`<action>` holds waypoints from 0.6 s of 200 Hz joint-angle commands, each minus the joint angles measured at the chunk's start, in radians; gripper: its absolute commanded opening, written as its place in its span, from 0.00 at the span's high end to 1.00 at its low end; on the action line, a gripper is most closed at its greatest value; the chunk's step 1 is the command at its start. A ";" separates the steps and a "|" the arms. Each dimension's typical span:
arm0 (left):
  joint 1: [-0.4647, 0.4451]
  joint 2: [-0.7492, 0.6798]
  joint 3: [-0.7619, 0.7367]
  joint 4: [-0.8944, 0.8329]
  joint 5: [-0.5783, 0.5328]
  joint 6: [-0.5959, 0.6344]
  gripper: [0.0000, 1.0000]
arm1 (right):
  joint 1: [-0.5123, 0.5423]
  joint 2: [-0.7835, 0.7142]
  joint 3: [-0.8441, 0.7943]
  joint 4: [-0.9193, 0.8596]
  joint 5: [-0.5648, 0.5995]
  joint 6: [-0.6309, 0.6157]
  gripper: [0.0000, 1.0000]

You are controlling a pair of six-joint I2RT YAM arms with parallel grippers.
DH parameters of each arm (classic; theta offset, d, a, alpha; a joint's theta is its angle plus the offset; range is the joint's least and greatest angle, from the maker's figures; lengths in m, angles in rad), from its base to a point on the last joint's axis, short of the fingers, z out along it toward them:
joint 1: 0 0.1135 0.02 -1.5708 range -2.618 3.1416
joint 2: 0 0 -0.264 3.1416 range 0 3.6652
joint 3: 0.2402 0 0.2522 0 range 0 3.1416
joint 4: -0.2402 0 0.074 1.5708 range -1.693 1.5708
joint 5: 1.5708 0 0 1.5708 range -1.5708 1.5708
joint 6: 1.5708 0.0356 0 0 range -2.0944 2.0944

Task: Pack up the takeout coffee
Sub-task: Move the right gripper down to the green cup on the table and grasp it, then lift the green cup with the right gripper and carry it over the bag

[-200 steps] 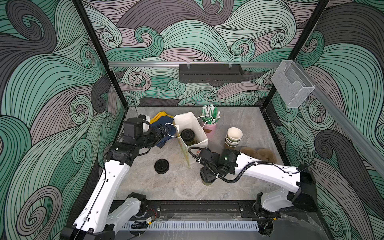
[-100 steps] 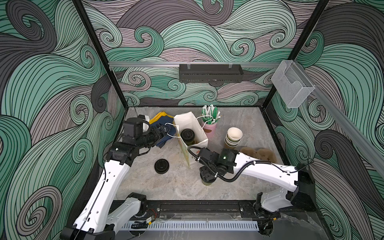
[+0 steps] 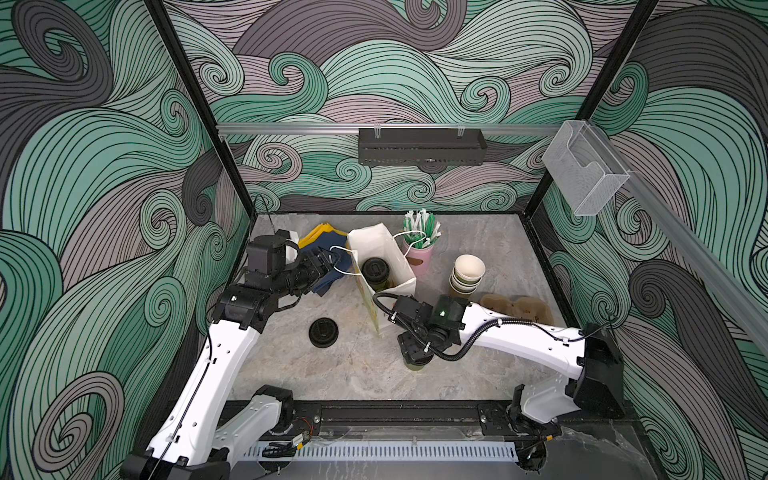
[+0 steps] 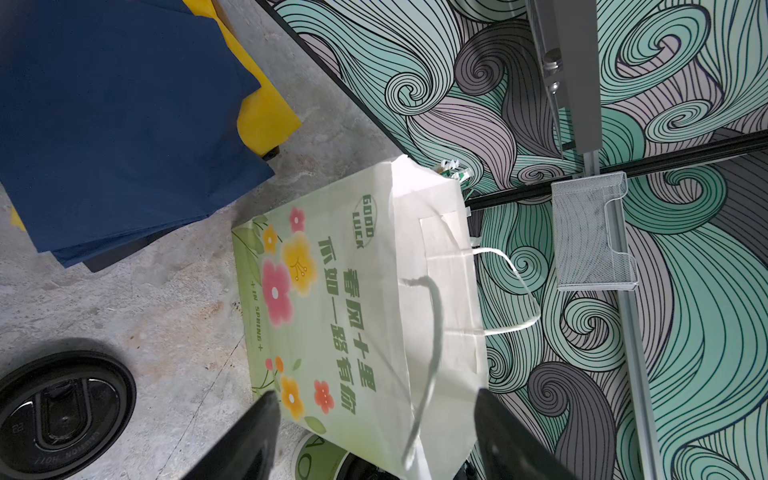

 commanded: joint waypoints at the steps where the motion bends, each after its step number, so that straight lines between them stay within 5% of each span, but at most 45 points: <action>1: 0.005 -0.002 0.002 0.003 -0.015 -0.004 0.24 | -0.006 0.016 -0.019 -0.011 -0.006 -0.004 0.25; 120: 0.006 -0.008 -0.012 0.014 0.005 -0.013 0.24 | -0.003 -0.131 0.090 -0.260 -0.035 0.004 0.32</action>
